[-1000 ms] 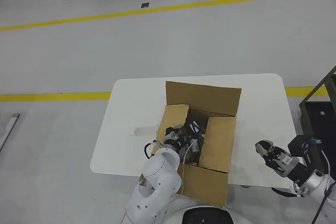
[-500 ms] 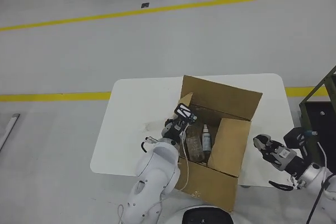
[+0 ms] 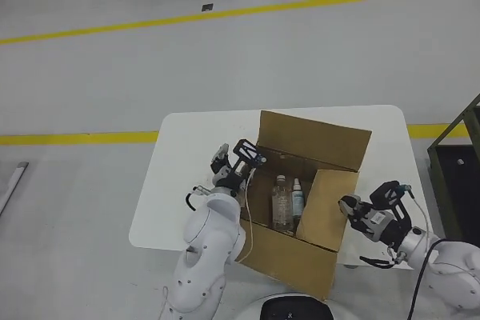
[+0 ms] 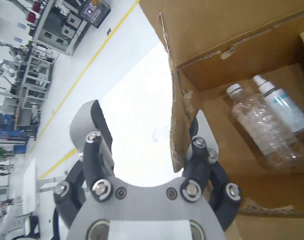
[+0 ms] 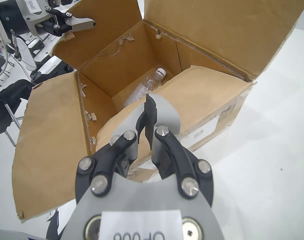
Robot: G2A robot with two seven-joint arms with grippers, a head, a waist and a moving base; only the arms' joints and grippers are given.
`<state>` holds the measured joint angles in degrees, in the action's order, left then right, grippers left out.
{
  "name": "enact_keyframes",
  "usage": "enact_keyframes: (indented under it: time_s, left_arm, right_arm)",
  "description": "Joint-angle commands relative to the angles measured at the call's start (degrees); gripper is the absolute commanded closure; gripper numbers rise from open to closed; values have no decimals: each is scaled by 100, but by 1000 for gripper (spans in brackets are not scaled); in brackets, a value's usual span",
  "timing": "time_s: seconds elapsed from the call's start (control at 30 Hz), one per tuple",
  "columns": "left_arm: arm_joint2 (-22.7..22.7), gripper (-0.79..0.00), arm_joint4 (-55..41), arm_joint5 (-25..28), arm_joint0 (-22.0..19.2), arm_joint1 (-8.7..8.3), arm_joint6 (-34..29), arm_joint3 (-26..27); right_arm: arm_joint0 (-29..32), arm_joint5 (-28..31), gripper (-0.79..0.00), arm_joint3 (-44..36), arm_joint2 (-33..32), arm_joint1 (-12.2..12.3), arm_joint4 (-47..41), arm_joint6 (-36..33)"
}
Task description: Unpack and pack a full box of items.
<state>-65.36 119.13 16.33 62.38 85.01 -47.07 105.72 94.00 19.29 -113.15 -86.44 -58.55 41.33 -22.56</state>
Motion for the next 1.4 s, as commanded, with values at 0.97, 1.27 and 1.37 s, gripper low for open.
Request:
enact_keyframes:
  time_s: [0.97,1.27,1.37]
  left_arm:
    - [-597,-785,666,-165,283,-77,411,-619]
    - [-617,-785,616,296,473,-99,304,220]
    - [-596,-785,620,306,539,-101,358,449]
  right_arm:
    - [813,-1402,0,398,-525,-171,-412,1741]
    - [-23,-859,0,1196,178,-236,-188,1388]
    - [-380,-780,0,1438,426,-273,-106,1367]
